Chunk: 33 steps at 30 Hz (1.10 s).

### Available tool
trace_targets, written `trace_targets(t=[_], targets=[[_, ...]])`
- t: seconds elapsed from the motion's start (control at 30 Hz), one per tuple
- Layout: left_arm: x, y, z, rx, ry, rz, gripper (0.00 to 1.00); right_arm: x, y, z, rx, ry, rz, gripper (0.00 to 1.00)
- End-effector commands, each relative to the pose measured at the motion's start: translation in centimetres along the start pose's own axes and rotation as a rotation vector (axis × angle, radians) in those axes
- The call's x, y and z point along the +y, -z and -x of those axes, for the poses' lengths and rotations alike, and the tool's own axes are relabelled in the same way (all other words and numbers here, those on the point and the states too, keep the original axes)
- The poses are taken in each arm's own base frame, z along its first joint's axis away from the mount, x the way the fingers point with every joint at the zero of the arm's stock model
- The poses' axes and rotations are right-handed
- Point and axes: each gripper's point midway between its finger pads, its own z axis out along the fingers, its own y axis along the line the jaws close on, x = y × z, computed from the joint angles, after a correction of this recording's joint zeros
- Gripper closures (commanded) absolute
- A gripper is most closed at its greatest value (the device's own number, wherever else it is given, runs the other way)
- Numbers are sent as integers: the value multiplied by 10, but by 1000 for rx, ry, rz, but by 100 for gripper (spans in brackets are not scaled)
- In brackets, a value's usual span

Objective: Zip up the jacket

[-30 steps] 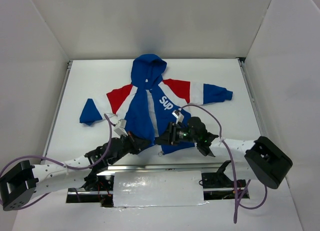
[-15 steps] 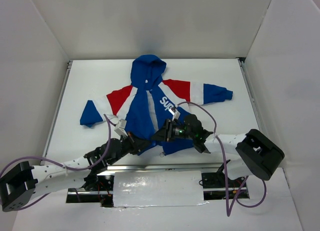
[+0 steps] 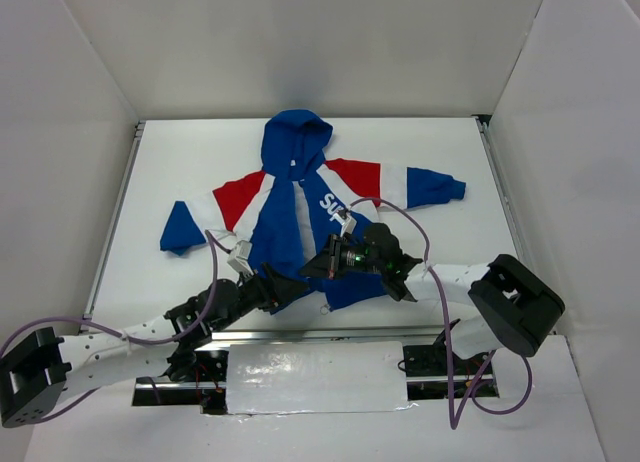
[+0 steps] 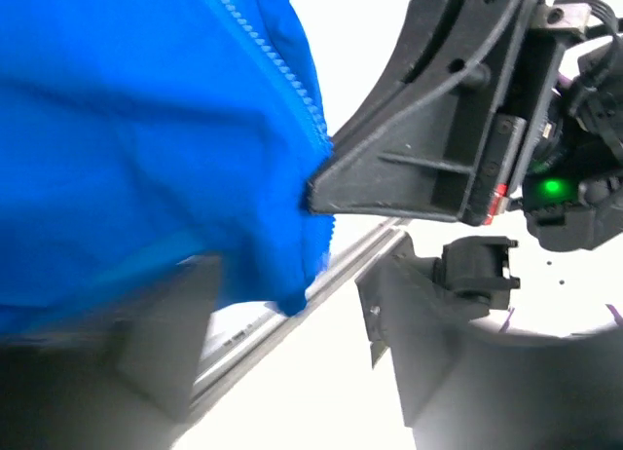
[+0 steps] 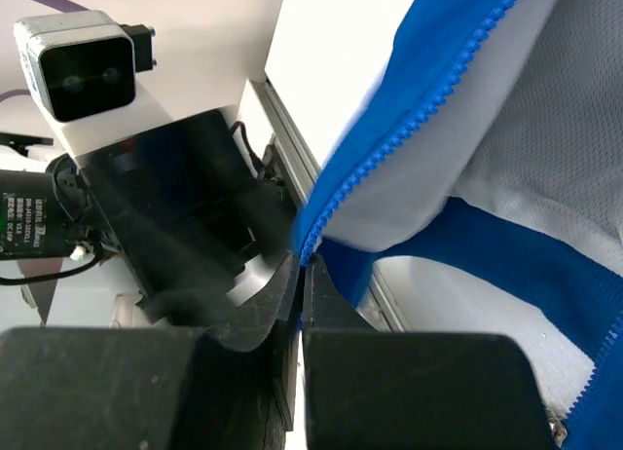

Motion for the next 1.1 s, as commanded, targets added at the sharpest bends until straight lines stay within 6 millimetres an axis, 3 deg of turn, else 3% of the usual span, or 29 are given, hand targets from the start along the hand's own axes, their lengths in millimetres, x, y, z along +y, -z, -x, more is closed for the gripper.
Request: trace_targets(t=[0.0, 0.1, 0.2, 0.57, 0.77, 1.07], targets=[[-16, 4, 1, 4, -15, -79, 12, 16, -4, 9, -12, 60, 44, 100], [-21, 6, 0, 8, -34, -116, 12, 18, -3, 5, 3, 58, 57, 100], [-25, 8, -1, 19, -50, -139, 23, 19, -2, 4, 7, 54, 63, 100], [-30, 4, -9, 60, -86, -172, 33, 32, -4, 0, 52, 20, 136, 100], [-28, 3, -10, 59, -84, -167, 61, 30, -3, 1, 49, 25, 119, 100], [-32, 7, -8, 51, -96, -197, 71, 25, -8, 2, 64, 16, 105, 100]])
